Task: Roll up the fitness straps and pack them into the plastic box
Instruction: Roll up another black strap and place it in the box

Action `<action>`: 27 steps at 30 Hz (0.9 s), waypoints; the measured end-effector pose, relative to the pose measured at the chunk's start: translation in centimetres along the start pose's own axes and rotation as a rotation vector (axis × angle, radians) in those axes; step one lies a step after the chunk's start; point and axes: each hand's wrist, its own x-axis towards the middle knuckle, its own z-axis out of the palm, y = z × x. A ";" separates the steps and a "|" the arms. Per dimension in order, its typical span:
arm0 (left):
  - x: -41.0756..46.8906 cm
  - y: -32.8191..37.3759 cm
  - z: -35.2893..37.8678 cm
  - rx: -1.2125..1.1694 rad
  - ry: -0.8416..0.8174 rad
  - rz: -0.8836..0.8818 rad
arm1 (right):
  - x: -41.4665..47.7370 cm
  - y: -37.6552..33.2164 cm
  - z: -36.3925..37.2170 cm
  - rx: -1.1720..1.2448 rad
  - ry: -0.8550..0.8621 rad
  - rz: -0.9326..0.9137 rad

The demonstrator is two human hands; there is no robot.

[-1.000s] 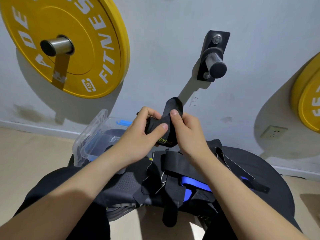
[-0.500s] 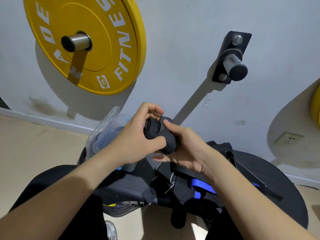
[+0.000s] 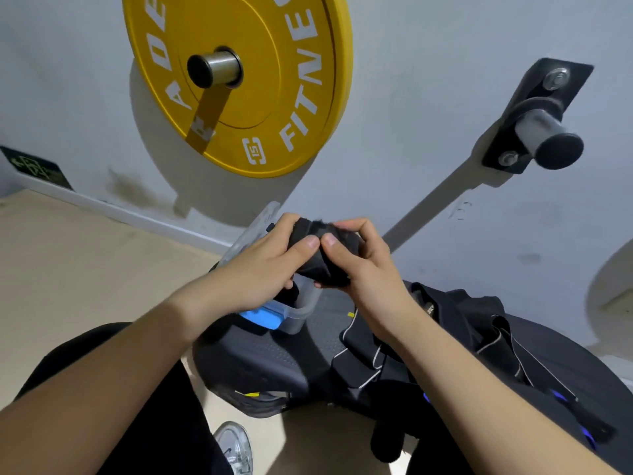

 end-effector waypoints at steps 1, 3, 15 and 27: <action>0.1 -0.6 -0.6 0.049 0.000 -0.007 | 0.5 0.2 0.1 -0.165 0.019 -0.088; 0.1 -2.0 -1.3 0.215 0.016 -0.006 | 1.8 0.8 0.1 -0.546 0.053 -0.273; -0.2 -9.8 -0.4 0.919 -0.364 -0.061 | 8.3 7.5 2.2 -1.225 -0.162 -0.116; 1.6 -11.4 2.1 1.075 -0.504 -0.046 | 11.7 9.4 1.3 -1.805 -0.457 -0.086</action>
